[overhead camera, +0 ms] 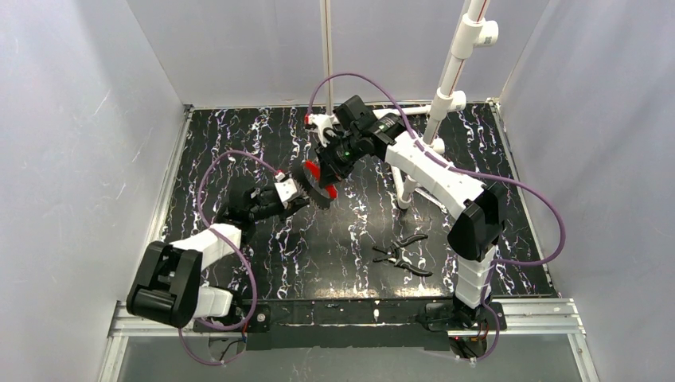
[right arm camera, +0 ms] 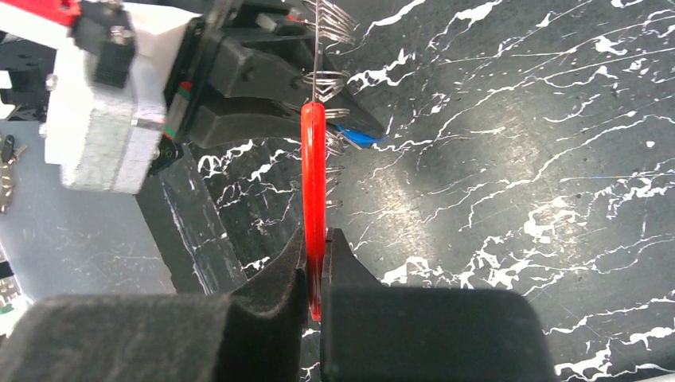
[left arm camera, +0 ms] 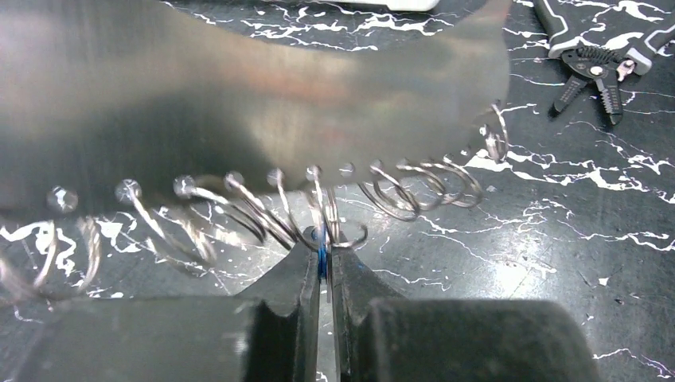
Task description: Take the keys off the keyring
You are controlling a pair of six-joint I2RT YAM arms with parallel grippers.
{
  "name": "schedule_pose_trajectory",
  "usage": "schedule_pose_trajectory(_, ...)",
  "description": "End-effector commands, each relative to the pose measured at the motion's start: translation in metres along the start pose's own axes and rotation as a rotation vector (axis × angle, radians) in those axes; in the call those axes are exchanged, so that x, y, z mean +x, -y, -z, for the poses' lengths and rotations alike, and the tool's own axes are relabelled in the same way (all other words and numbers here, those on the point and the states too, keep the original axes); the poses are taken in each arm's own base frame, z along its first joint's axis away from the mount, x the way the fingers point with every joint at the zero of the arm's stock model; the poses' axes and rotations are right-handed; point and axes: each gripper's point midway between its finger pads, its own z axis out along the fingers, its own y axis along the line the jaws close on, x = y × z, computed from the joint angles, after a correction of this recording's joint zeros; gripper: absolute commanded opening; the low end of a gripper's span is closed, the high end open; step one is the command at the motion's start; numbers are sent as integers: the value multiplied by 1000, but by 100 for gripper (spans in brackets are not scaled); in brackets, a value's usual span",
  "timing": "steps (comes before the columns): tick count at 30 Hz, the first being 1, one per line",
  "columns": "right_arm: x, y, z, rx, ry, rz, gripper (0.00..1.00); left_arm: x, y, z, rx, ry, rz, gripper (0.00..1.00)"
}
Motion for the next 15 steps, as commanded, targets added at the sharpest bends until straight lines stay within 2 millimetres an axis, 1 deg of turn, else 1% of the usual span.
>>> schedule_pose_trajectory(1, -23, 5, 27, 46, 108, 20, 1, -4, -7, 15, -84, -14, -11, 0)
schedule_pose_trajectory(2, -21, 10, 27, 56, 106, 10, 1, -3, -7, 20, -96, -36, -20, 0)
schedule_pose_trajectory(4, -17, 17, 23, 63, 106, -16, 1, -1, 0, 30, -88, -81, -41, 0)
schedule_pose_trajectory(6, -13, 21, 14, 55, 114, -29, 1, -2, 8, 38, -71, -116, -64, 0)
schedule_pose_trajectory(7, -11, 22, 9, 46, 123, -47, 1, 0, 11, 42, -65, -137, -65, 0)
schedule_pose_trajectory(9, -6, 18, 0, 3, 146, -76, 1, -4, 13, 51, -65, -171, -85, 0)
schedule_pose_trajectory(10, -2, 18, -7, -14, 157, -85, 1, 3, 20, 57, -42, -227, -66, 0)
schedule_pose_trajectory(11, 1, 18, -11, -26, 170, -93, 1, 4, 23, 62, -34, -262, -55, 0)
schedule_pose_trajectory(13, 4, 17, -18, -50, 206, -102, 1, 6, 22, 71, -40, -330, -39, 0)
schedule_pose_trajectory(15, 12, 18, -28, -79, 203, -117, 1, 10, 20, 80, -41, -398, -63, 0)
